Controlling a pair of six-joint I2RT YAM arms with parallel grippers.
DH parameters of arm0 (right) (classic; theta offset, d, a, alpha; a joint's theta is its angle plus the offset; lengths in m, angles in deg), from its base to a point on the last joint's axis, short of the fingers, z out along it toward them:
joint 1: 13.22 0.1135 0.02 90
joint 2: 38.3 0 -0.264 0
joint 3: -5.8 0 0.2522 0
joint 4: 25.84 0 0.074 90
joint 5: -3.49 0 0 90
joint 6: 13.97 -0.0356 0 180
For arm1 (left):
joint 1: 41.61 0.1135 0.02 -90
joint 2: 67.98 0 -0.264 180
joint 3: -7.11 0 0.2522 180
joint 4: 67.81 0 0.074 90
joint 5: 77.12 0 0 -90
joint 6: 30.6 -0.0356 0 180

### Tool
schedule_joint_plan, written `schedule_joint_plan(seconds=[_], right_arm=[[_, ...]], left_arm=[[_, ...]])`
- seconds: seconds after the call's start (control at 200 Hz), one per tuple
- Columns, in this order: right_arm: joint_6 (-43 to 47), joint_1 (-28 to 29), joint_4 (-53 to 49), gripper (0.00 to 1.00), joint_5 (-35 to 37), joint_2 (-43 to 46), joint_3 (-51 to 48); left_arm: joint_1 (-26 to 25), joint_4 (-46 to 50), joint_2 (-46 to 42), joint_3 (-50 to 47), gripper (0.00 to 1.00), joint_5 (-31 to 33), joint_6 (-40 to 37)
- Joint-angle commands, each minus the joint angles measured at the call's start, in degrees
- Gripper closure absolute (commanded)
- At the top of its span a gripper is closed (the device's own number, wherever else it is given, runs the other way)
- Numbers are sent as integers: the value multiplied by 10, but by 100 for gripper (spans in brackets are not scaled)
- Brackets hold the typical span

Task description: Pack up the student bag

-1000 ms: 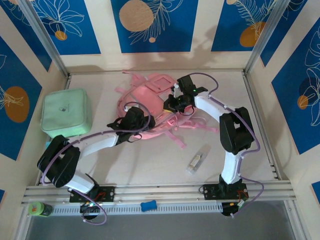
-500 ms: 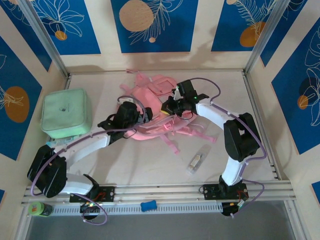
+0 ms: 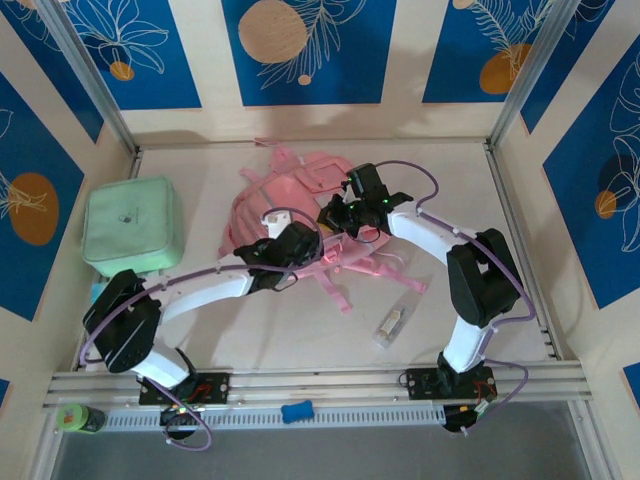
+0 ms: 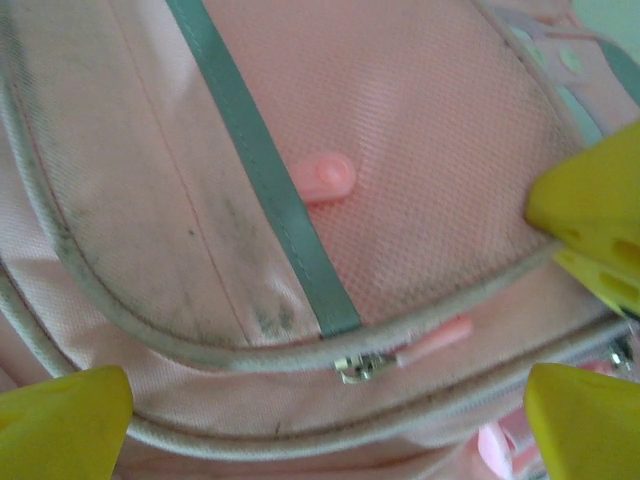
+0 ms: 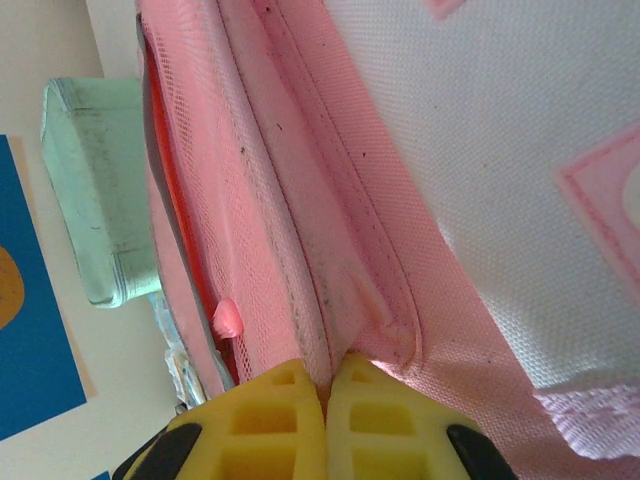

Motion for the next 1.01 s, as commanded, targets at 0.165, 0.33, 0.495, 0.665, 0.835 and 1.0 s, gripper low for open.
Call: schedule_joint_plan(seconds=[0.165,0.33,0.495,0.665,0.835,1.0], right_arm=[[-32,4,44,100,-3,30,-12],[-35,-4,43,100,-6,30,-6],[-30,-5,37,100,-3,26,7],[-22,-4,38,100,0,24,15],[-19,-1,29,100,3,20,22],[-16,2,25,100,7,20,24]], left_arm=[[-3,69,76,64,1,59,101],[-3,124,82,65,1,107,131],[4,139,42,23,1,117,130],[6,64,-32,-47,17,83,59],[8,55,-46,-26,30,52,-12],[12,45,-15,12,38,2,-44]])
